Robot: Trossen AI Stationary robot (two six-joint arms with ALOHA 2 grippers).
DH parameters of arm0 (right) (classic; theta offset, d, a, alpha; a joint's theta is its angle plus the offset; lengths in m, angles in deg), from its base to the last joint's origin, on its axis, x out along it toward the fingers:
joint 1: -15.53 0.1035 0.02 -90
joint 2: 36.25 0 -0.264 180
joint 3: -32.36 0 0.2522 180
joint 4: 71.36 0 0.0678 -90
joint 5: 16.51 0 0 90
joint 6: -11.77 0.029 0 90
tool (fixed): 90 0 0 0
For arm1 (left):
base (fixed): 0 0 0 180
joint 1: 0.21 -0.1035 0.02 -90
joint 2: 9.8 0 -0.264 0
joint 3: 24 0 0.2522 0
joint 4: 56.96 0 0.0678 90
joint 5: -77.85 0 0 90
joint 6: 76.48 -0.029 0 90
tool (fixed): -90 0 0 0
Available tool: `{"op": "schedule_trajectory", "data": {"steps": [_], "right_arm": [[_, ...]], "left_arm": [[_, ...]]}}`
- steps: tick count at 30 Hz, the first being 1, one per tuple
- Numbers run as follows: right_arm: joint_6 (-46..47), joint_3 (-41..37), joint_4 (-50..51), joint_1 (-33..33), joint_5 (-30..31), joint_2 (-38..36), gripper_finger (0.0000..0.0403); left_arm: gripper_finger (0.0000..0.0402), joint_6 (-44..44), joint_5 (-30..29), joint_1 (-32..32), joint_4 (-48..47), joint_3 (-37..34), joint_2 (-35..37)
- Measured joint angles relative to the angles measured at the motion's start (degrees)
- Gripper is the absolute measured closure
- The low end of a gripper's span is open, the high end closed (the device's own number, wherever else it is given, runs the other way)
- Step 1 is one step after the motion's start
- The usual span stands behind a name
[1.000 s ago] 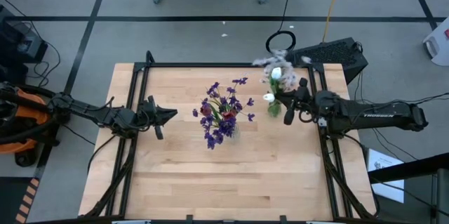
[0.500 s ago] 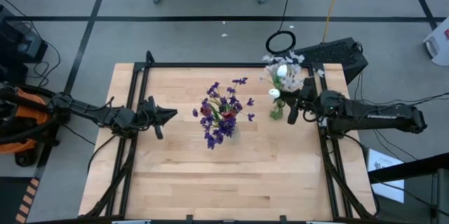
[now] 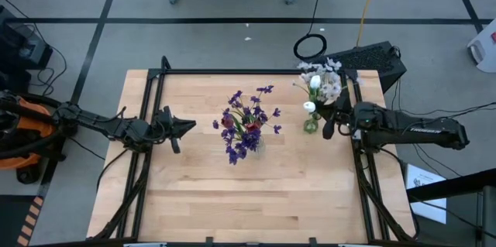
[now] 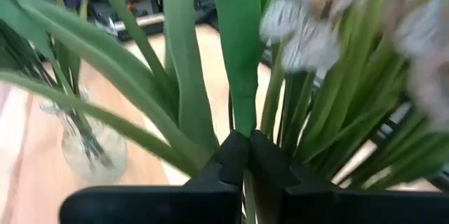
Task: Sort flowers into vase by color
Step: Put the white tulip into the transparent green vase, then return to Home Position
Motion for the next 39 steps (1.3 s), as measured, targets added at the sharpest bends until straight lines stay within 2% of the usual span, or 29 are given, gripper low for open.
{"op": "schedule_trajectory", "data": {"steps": [14, 19, 23, 32, 35, 39], "right_arm": [[1.4, 0.1, 4.8, 0.0, -0.3, 0.0, 0.0385], [1.4, 3.9, 10.3, 0.0, -0.4, 0.0, 0.0379], [2.1, 8.6, 15.9, 0.0, -0.4, 0.0, 0.0355], [5.8, 14.0, 22.4, 0.0, -1.8, 0.0, 0.0265], [7.7, 15.7, 26.1, 0.0, -2.0, 0.0, 0.0249], [11.4, 18.9, 33.0, 0.0, -5.5, 0.0, 0.0244]], "left_arm": [[0.0366, 0.0, -1.1, 0.0, 0.0, 0.0, 0.0], [0.0366, 0.0, -1.2, 0.0, 0.0, 0.0, 0.0], [0.0366, 0.0, -1.2, 0.0, 0.0, 0.0, 0.0], [0.0366, 0.0, -1.2, 0.0, -0.2, 0.0, 0.0], [0.0366, 0.0, -1.2, 0.0, -0.2, 0.0, 0.0], [0.0366, 0.0, -1.2, 0.0, -0.2, 0.0, 0.0]]}}
